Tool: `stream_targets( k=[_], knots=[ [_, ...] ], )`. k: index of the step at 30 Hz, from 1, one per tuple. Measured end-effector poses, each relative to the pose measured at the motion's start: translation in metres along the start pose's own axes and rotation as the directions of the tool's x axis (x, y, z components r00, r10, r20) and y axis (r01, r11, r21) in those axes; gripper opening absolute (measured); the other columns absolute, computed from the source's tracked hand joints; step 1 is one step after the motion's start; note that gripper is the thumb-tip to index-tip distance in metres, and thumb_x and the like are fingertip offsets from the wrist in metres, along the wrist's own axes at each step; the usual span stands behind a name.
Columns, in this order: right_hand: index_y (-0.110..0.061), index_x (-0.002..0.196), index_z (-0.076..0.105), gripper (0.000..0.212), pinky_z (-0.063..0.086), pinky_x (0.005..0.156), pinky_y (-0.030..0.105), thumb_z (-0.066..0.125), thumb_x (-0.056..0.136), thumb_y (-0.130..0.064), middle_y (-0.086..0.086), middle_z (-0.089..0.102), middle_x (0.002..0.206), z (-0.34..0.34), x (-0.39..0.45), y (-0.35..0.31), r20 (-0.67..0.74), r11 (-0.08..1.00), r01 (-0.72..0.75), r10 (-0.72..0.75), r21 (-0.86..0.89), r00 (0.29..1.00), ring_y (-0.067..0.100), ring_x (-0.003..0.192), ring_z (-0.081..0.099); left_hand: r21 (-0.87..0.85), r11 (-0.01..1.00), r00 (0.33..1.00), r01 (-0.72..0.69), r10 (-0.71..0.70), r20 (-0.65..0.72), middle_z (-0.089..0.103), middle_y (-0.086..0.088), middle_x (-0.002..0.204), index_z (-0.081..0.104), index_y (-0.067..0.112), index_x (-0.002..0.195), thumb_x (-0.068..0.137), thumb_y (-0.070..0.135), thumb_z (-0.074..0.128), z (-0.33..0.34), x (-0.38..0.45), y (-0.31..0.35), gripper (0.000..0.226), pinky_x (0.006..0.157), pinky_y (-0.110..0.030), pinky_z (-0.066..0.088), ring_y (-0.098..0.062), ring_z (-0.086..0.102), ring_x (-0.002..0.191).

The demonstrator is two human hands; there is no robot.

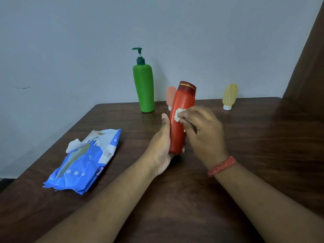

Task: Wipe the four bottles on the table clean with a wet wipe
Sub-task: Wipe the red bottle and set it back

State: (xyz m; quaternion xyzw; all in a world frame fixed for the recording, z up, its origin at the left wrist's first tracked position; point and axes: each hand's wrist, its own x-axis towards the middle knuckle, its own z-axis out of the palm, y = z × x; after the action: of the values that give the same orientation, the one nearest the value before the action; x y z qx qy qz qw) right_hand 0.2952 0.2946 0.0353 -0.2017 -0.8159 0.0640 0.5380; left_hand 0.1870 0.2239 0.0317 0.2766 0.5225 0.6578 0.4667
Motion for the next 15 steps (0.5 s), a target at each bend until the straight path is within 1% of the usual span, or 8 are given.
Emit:
stream_targets(
  k=[2,5,6,7,9,11,13,15],
  knots=[
    [-0.010,0.102,0.074,0.013,0.045,0.093,0.023,0.068,0.091,-0.011,0.001,0.067,0.106,-0.001,-0.002,-0.003,0.063,1.000,0.029,-0.030,0.010,0.998,0.015,0.103,0.059,0.003,1.000,1.000,-0.005,0.005,0.004,0.074,-0.012,0.108,0.068,0.027,0.116,0.095,0.071,0.030,-0.003,0.001,0.001,0.062,0.081,-0.039,0.052,-0.025,0.067,0.098],
    [-0.011,0.100,0.075,0.015,0.051,0.087,0.030,0.063,0.092,-0.017,0.000,0.065,0.102,0.004,-0.007,-0.010,0.236,0.984,0.163,-0.174,0.065,0.956,0.016,0.099,0.059,-0.034,0.999,1.000,0.012,-0.013,-0.009,0.076,-0.013,0.109,0.069,0.021,0.113,0.098,0.068,0.030,-0.012,0.003,0.005,0.063,0.101,-0.045,0.050,-0.025,0.071,0.106],
    [-0.011,0.100,0.075,0.018,0.052,0.085,0.033,0.060,0.093,-0.018,0.000,0.065,0.101,0.006,-0.006,-0.009,0.243,0.981,0.185,-0.192,0.055,0.951,0.017,0.098,0.060,-0.030,0.999,1.000,0.014,-0.014,-0.007,0.075,-0.014,0.111,0.070,0.021,0.113,0.098,0.068,0.031,-0.014,0.003,0.006,0.063,0.101,-0.046,0.050,-0.026,0.070,0.108],
    [-0.011,0.100,0.075,0.018,0.053,0.084,0.035,0.060,0.094,-0.017,0.001,0.066,0.101,0.006,-0.004,-0.007,0.202,0.985,0.169,-0.172,0.034,0.964,0.018,0.097,0.060,-0.015,1.000,1.000,0.013,-0.013,0.003,0.074,-0.014,0.111,0.070,0.022,0.113,0.098,0.067,0.032,-0.014,0.003,0.005,0.061,0.094,-0.045,0.052,-0.028,0.068,0.106],
    [-0.010,0.104,0.075,0.015,0.052,0.085,0.036,0.064,0.093,-0.011,0.003,0.066,0.104,0.003,0.001,0.002,0.047,0.999,0.040,-0.041,0.016,0.998,0.019,0.098,0.061,0.023,1.000,1.000,0.013,-0.014,0.026,0.070,-0.012,0.104,0.069,0.025,0.114,0.098,0.067,0.033,-0.008,0.001,0.003,0.058,0.075,-0.037,0.051,-0.025,0.062,0.093],
    [-0.011,0.109,0.074,0.019,0.052,0.087,0.034,0.065,0.093,-0.008,0.003,0.066,0.107,-0.003,0.004,0.007,-0.022,0.999,-0.037,0.037,0.030,0.999,0.019,0.100,0.060,0.038,0.999,0.999,0.013,-0.014,0.033,0.069,-0.010,0.099,0.067,0.026,0.116,0.099,0.065,0.032,-0.003,0.001,0.001,0.055,0.068,-0.034,0.047,-0.023,0.059,0.087],
    [-0.011,0.110,0.074,0.022,0.050,0.087,0.034,0.059,0.094,-0.009,0.003,0.064,0.107,-0.003,0.002,0.005,0.058,0.999,0.047,-0.048,0.016,0.997,0.020,0.102,0.058,0.023,1.000,1.000,0.006,-0.007,0.030,0.069,-0.012,0.103,0.066,0.025,0.119,0.099,0.066,0.032,-0.003,0.003,0.001,0.057,0.069,-0.035,0.048,-0.026,0.060,0.093],
    [-0.012,0.106,0.075,0.024,0.051,0.085,0.033,0.054,0.095,-0.015,0.001,0.063,0.107,0.000,-0.002,-0.002,0.227,0.984,0.165,-0.175,0.062,0.958,0.019,0.102,0.057,-0.014,1.000,1.000,0.012,-0.012,0.017,0.071,-0.014,0.109,0.067,0.023,0.120,0.099,0.066,0.032,-0.010,0.003,0.003,0.059,0.082,-0.041,0.052,-0.029,0.064,0.104]
  ],
)
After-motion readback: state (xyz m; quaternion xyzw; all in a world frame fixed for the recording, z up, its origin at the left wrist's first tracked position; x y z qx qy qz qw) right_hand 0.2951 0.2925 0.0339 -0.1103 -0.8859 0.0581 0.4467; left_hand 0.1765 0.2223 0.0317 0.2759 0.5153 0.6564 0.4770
